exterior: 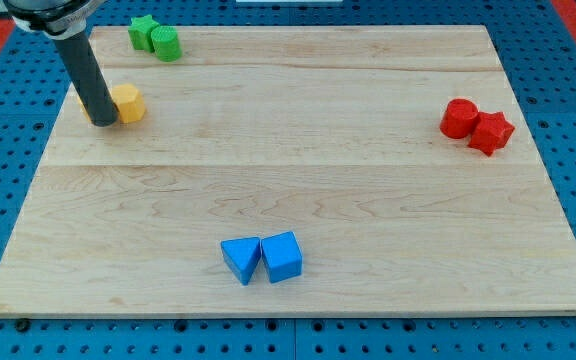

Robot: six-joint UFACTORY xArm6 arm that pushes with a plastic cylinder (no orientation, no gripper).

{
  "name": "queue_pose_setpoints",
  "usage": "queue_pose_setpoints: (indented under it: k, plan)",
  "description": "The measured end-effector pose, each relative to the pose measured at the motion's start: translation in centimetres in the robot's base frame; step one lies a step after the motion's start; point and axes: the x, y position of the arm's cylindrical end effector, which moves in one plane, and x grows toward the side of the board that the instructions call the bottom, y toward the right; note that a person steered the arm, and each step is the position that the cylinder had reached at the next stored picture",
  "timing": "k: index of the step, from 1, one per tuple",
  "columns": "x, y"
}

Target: Push the yellow heart to the left

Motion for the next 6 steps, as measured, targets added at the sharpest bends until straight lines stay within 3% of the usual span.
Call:
queue_pose_setpoints:
  k: [1, 2, 3, 4, 5, 6]
  plan:
    - [-0.2, 3.0]
    - [-4.1, 4.3]
    - [-10.8, 4.0]
    - [-9.9, 6.4]
    - [-3.9, 6.0]
    - [-2.0, -1.9]
